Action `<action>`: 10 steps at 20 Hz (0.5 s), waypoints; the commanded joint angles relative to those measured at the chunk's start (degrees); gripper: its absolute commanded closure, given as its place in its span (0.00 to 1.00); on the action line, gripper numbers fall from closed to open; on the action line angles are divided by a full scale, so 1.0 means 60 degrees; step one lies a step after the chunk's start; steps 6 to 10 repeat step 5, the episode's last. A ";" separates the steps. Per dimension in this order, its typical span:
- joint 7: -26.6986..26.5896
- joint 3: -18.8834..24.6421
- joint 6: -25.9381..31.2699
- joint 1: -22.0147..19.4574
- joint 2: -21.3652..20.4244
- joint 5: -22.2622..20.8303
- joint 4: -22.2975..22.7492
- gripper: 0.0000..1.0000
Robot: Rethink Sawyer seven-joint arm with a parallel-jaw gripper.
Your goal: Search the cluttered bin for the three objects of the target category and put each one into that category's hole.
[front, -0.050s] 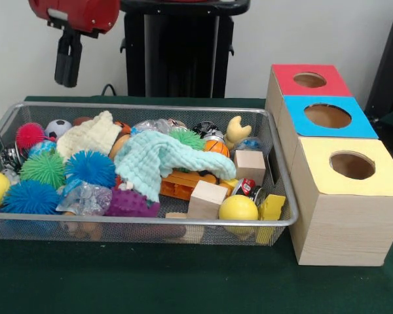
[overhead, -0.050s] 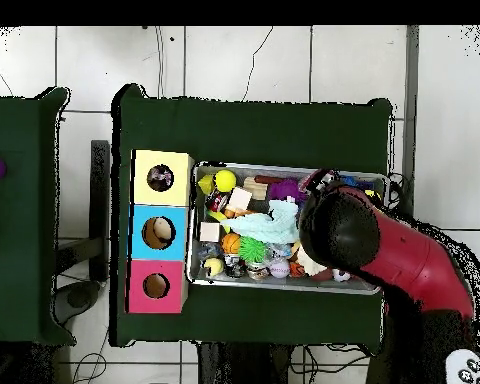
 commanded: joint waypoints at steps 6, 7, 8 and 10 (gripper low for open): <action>-0.1951 0.2565 -0.0022 -0.0423 -0.0166 -0.1877 0.0677 1.00; -0.1951 0.2565 -0.0022 -0.0423 -0.0166 -0.1877 0.0677 1.00; -0.1951 0.2565 -0.0022 -0.0423 -0.0166 -0.1877 0.0677 1.00; -0.1951 0.2565 -0.0022 -0.0423 -0.0166 -0.1877 0.0677 1.00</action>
